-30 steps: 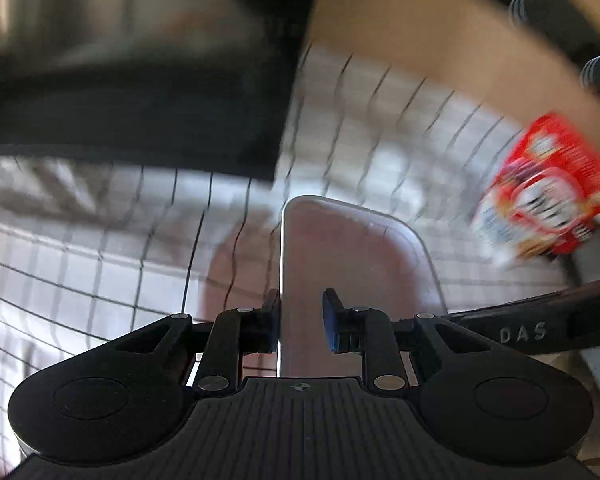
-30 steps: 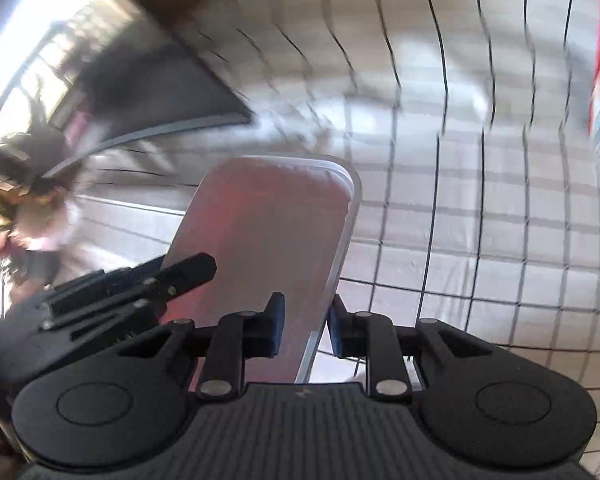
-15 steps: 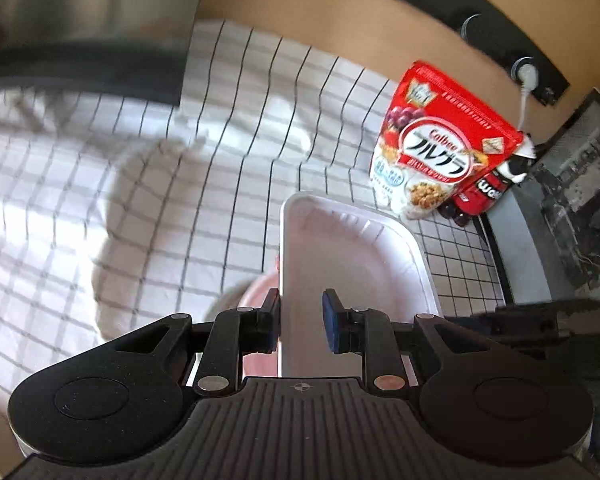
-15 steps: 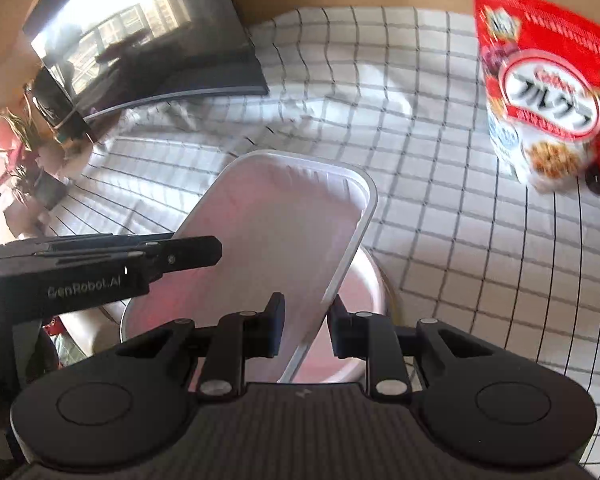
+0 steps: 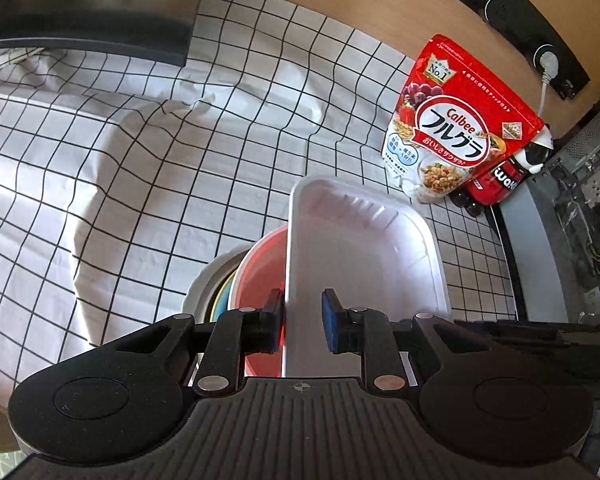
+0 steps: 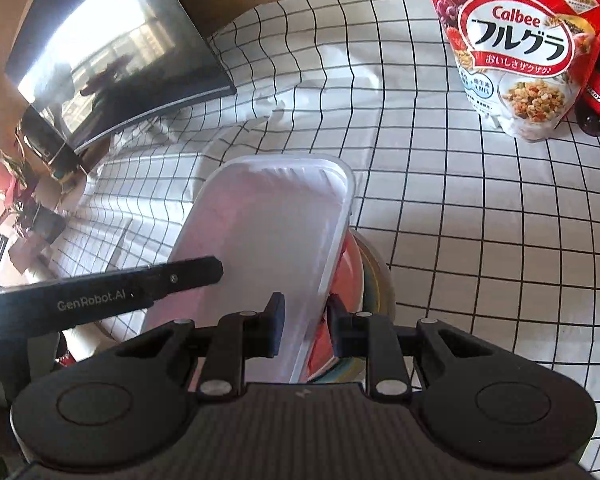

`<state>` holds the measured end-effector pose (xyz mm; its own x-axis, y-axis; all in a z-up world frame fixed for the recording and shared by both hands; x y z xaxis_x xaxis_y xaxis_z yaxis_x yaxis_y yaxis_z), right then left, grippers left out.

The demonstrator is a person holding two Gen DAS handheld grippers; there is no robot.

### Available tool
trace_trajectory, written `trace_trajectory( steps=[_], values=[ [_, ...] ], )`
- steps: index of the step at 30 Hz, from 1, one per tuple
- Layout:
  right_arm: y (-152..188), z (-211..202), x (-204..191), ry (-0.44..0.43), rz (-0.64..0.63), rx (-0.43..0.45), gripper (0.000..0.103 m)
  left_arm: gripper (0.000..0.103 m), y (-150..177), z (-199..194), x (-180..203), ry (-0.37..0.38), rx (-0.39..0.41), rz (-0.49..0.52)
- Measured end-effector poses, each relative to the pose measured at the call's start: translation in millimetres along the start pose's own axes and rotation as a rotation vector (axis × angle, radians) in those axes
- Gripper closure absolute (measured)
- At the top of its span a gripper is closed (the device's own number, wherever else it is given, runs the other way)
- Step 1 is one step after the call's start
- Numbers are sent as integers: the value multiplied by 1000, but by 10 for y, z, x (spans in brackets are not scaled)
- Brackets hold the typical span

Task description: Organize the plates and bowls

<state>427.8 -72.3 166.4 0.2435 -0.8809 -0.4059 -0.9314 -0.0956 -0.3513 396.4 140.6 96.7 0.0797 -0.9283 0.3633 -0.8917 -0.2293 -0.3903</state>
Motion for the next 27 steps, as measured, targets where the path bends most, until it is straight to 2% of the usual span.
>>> trace_trajectory(
  steps=[6, 10, 13, 16, 18, 20, 23, 25, 27],
  values=[
    [-18, -30, -89, 52, 12, 78, 80, 79, -13, 51, -187, 99, -63, -14],
    [75, -75, -127, 73, 12, 117, 73, 79, 49, -74, -293, 164, -21, -20],
    [186, -153, -151, 102, 1, 175, 73, 79, 75, -216, -363, 190, 17, -36],
    [340, -349, -159, 134, -7, 275, 72, 79, 194, -454, -458, 220, 94, -54],
    [464, -499, -152, 139, 7, 317, 70, 79, 396, -675, -533, 242, 181, -59],
    [641, -669, -134, 126, 30, 358, 64, 79, 667, -941, -565, 241, 300, -47],
    [1025, -880, -200, 98, 50, 423, 52, 79, 1234, -1352, -497, 238, 496, 45],
    [1332, -952, -313, 98, 33, 472, 48, 79, 1574, -1499, -414, 244, 560, 129],
    [1659, -969, -462, 117, 6, 518, 40, 83, 1901, -1579, -330, 235, 577, 172]
  ],
)
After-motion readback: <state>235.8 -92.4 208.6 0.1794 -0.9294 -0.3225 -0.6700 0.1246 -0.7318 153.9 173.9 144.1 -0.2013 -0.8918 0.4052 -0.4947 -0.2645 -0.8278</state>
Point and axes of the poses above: each gripper's, at about its wrist camera, not at the fingertips, and z roughly the way its jaws point, x to its right, y to its underside, the point moved 1 cm from there along z, roughly the way its jaws point, and after that the axes turned 6 degrees about -x, right-handed, at the moved point
